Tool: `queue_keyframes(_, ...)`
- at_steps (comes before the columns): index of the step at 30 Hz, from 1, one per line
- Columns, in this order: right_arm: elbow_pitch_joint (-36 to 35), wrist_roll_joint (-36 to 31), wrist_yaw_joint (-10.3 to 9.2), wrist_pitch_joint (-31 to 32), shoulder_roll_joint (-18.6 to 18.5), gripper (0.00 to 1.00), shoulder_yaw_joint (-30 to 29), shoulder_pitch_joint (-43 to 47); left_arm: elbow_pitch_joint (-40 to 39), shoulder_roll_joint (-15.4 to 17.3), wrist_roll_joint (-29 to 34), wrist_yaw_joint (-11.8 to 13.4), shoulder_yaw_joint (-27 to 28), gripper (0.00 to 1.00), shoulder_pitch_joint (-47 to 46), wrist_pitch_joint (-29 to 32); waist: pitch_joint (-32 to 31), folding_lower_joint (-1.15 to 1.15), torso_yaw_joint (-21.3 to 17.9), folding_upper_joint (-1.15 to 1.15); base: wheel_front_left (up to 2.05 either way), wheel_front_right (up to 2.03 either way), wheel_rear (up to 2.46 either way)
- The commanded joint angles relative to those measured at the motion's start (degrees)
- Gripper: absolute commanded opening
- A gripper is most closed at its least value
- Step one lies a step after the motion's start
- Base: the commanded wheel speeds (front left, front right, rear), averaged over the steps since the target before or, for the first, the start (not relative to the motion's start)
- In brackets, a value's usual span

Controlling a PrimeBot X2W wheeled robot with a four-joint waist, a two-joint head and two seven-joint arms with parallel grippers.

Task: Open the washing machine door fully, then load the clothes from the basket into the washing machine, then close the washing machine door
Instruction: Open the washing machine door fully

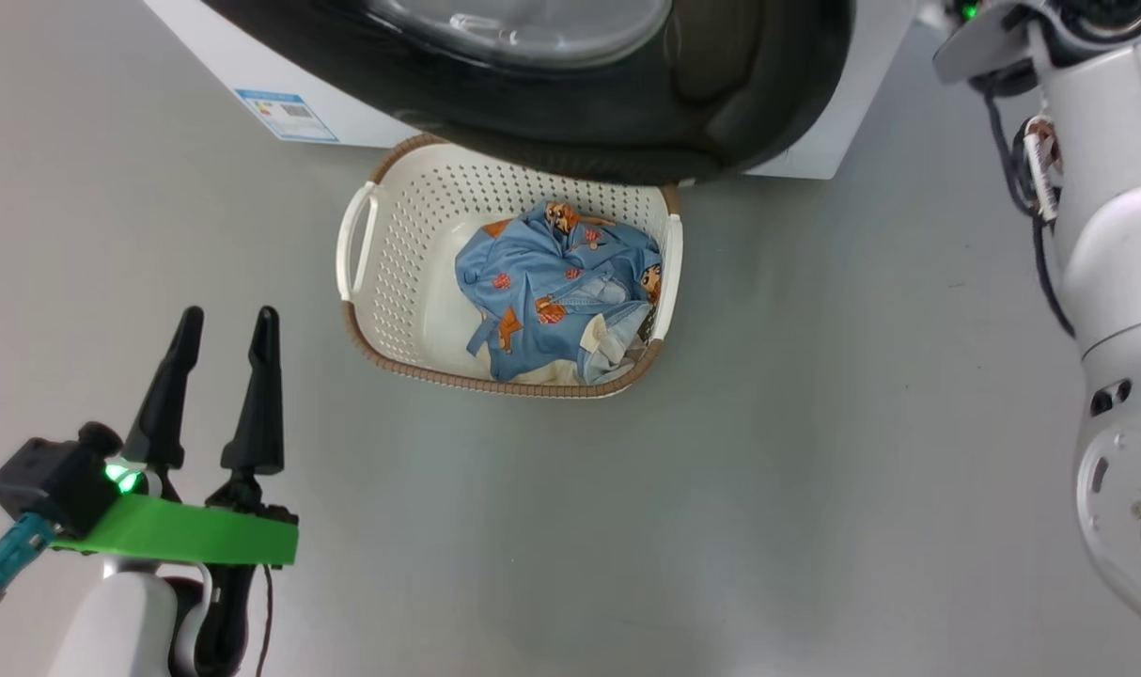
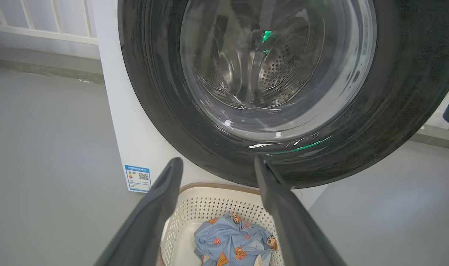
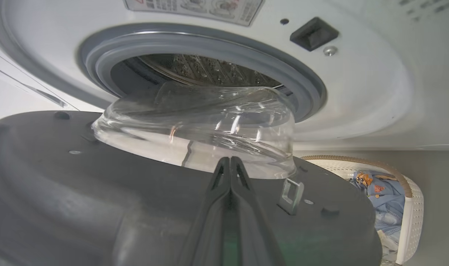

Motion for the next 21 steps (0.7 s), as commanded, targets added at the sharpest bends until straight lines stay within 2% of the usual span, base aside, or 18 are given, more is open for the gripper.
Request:
queue_keyframes(1, -1.95, 0.8, 0.43, 1.47, 2.79, 0.0, 1.24, 0.88, -1.14, 2.08, 0.52, -0.19, 2.5, 1.0, 0.76, -0.52, -0.46, 0.0, -0.09, 0.0, 0.0, 0.0, 0.0)
queue_keyframes(15, -7.73, 7.96, 0.43, 12.93, 2.79, 0.0, 5.22, 9.76, -1.51, 2.0, 1.72, -0.19, 3.39, 1.0, 2.16, -0.52, -4.05, 0.0, -0.45, 0.0, 0.0, 0.0, 0.0)
queue_keyframes(21, -11.37, 12.92, 0.43, 16.27, 2.8, 0.0, 9.29, 14.2, -1.47, 2.02, 2.27, -0.19, 3.29, 1.0, 2.57, -0.52, -5.71, 0.0, -0.51, 0.0, 0.0, 0.0, 0.0)
